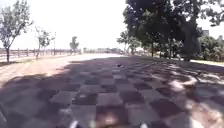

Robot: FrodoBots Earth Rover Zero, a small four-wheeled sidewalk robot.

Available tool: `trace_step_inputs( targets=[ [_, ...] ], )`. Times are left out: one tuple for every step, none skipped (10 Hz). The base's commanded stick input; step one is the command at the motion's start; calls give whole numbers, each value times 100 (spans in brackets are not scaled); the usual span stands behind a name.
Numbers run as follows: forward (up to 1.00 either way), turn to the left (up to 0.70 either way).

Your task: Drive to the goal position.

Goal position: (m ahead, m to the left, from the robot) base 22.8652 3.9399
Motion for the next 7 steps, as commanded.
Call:
trace_step_inputs(
  targets=[
    [100,0],
    [100,0],
    [100,0],
    [100,0],
    [100,0],
    [100,0],
    [100,0]
  ],
)
